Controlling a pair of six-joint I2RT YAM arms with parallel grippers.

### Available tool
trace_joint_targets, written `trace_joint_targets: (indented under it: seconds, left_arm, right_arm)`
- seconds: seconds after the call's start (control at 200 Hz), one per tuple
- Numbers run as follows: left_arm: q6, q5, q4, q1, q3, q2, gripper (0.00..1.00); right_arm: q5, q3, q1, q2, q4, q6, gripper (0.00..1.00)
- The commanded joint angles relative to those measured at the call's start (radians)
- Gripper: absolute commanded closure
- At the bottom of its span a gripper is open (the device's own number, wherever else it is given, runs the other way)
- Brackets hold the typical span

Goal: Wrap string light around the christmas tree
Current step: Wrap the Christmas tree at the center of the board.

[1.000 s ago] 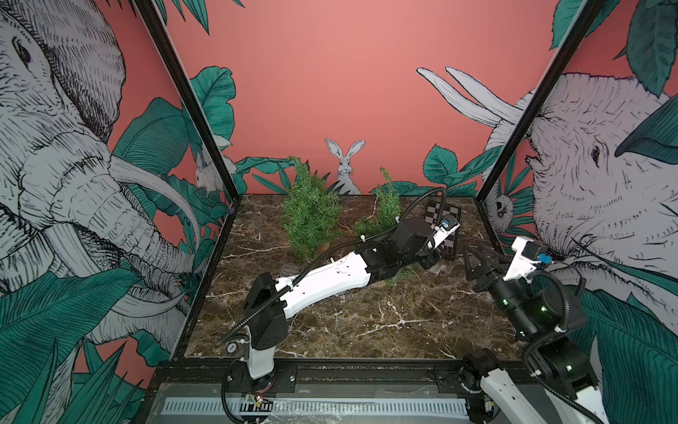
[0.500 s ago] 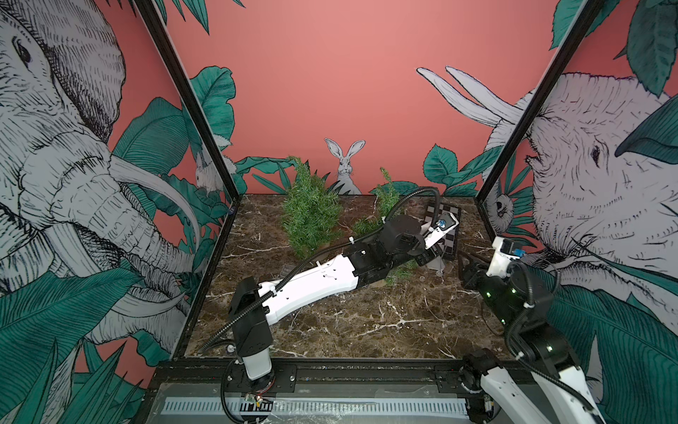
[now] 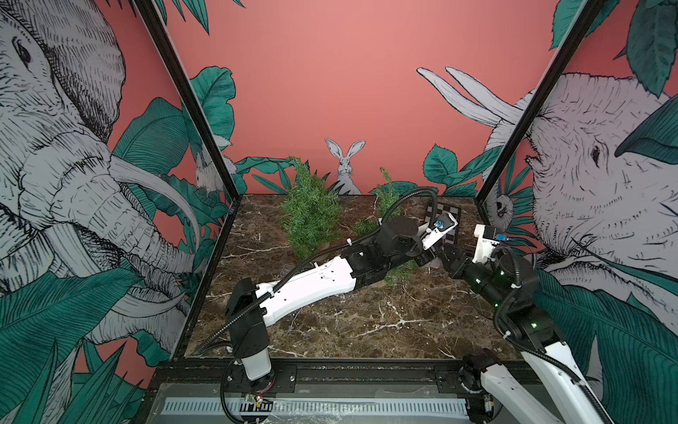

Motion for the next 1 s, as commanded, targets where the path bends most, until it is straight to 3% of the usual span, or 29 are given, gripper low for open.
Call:
trace_joint_targets:
  seconds: [0.0,0.19,0.565,0.995]
  left_arm:
    - [-0.005,0.014,0.039,-0.005,-0.014,-0.074,1.00]
    - [-0.013,0.013,0.051,-0.004,-0.025,-0.084,1.00]
    - [-0.017,-0.003,0.043,-0.006,-0.021,-0.081,1.00]
    - [-0.012,-0.060,0.029,-0.007,0.016,-0.043,1.00]
  right_arm:
    - [-0.020,0.002,-0.003,0.017,0.076,0.048,0.70]
    - [-0.031,0.003,-0.002,0.043,0.067,0.059,0.74]
    - [-0.056,-0.019,-0.003,0.029,0.144,0.080,1.00]
    - [-0.027,-0.033,-0.003,-0.077,0.022,0.063,1.00]
